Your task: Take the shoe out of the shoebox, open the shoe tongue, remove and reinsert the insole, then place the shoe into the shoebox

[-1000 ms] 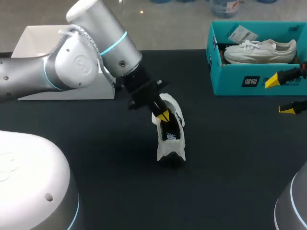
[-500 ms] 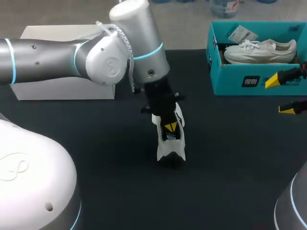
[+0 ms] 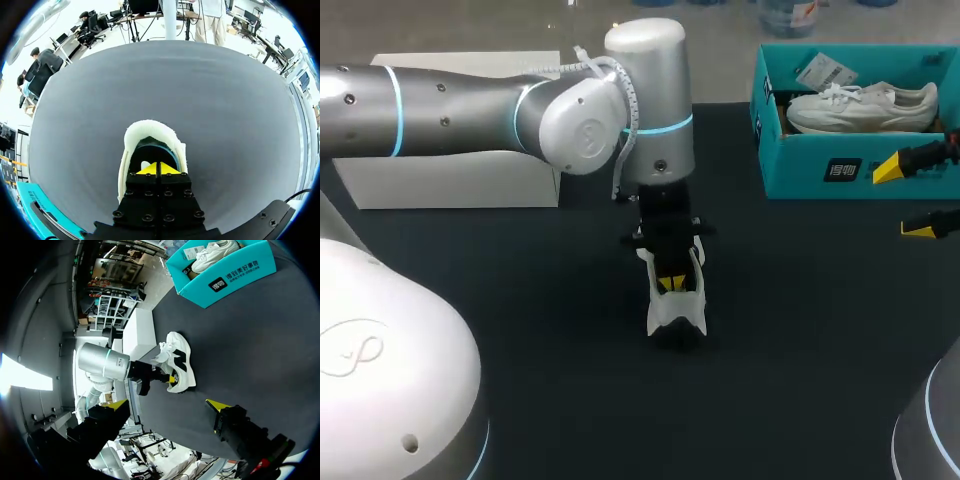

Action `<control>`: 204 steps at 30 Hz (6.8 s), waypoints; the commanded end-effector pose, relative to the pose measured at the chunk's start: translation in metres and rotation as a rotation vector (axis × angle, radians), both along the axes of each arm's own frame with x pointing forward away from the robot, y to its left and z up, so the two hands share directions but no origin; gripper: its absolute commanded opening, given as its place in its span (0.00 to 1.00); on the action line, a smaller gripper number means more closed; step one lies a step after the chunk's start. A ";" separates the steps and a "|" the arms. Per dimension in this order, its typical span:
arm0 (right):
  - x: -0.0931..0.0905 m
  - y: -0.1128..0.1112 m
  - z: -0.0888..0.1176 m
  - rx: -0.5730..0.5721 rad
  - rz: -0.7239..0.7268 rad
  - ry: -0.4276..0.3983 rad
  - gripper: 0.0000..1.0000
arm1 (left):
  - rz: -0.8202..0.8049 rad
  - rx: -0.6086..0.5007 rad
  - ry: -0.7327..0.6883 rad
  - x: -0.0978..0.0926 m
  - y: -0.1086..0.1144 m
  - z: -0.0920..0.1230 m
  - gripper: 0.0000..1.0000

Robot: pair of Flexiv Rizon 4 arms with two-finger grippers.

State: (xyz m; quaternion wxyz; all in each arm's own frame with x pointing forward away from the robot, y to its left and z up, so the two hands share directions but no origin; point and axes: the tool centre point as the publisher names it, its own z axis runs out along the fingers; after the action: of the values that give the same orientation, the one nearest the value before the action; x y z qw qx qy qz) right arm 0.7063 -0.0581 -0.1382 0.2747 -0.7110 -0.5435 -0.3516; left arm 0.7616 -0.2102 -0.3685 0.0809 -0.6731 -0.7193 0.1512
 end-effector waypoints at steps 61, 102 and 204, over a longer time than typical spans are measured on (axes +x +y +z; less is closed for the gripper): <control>-0.001 0.000 -0.001 -0.002 -0.002 0.000 1.00 | -0.165 -0.005 -0.330 -0.017 -0.014 -0.053 0.00; -0.001 0.000 -0.001 -0.002 -0.002 0.000 1.00 | -0.020 0.043 -0.619 0.066 -0.004 0.021 1.00; -0.001 0.000 -0.001 -0.002 -0.002 0.000 1.00 | 0.243 0.250 -0.514 0.069 0.007 0.036 0.00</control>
State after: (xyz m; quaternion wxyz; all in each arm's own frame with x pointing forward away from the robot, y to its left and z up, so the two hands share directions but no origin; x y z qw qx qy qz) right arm 0.7062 -0.0582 -0.1382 0.2747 -0.7110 -0.5435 -0.3516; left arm 0.8336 -0.1982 -0.3277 -0.0411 -0.5864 -0.8029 -0.0990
